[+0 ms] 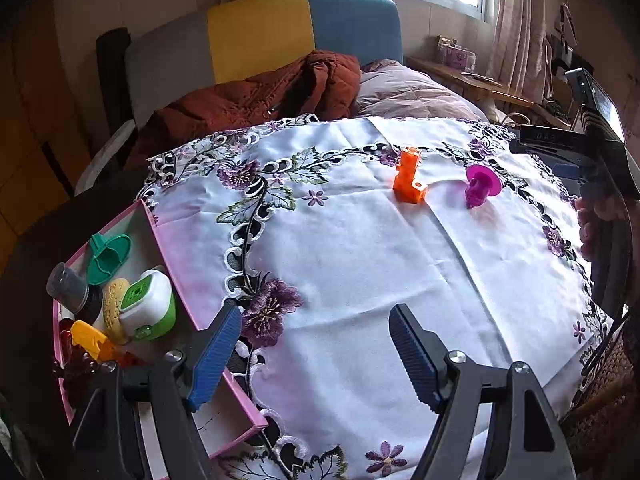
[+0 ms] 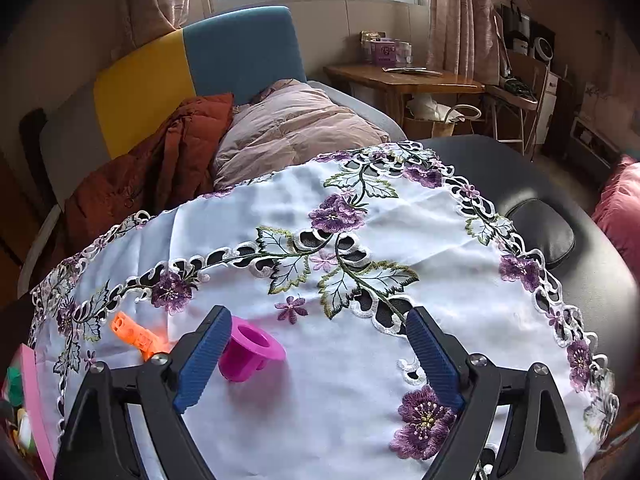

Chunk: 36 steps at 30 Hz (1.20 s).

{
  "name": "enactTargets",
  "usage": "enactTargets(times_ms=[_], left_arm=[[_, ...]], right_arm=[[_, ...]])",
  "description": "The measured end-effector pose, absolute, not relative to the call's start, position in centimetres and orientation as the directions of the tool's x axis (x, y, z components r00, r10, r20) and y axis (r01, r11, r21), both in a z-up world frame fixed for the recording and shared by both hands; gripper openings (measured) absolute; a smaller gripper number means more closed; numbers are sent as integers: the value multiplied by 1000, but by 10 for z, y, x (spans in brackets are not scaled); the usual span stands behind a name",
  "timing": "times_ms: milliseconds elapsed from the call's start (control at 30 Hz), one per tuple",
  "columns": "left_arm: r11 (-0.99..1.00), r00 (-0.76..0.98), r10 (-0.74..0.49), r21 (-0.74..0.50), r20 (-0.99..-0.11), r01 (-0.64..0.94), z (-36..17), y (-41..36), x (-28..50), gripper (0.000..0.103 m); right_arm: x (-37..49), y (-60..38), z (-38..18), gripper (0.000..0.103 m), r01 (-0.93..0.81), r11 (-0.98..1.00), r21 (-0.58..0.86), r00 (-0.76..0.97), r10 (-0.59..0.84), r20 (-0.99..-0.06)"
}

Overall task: Organize rigid objects
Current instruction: 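Move both tools from the tray back toward the orange block and magenta cup, then lower the left tool and grasp the orange perforated block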

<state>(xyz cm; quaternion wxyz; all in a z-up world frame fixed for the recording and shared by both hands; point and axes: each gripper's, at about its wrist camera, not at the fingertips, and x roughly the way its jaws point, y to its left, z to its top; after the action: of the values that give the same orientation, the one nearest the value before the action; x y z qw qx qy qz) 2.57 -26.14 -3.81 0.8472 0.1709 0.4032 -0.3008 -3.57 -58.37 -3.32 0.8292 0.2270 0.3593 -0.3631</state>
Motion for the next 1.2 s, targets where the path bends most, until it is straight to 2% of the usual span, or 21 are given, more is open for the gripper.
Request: enactTargets(times_ms=[500,733,1200], left_arm=[[726,381,-388,-23,-839,687,-59,-304,45,76],[707,357,-426,-60,-832,704,-57,-341,64,76],[638,356,-495,-53,-793,769,-70,-441,104,76]], right_arm=[[-51,-600,-32,91,810,551,201,482,-431,-763],[-56,-607,-34,92,815,520,256,499,-404,-767],[-55,-609,-39,92,796,516,318,533,-348,-771]])
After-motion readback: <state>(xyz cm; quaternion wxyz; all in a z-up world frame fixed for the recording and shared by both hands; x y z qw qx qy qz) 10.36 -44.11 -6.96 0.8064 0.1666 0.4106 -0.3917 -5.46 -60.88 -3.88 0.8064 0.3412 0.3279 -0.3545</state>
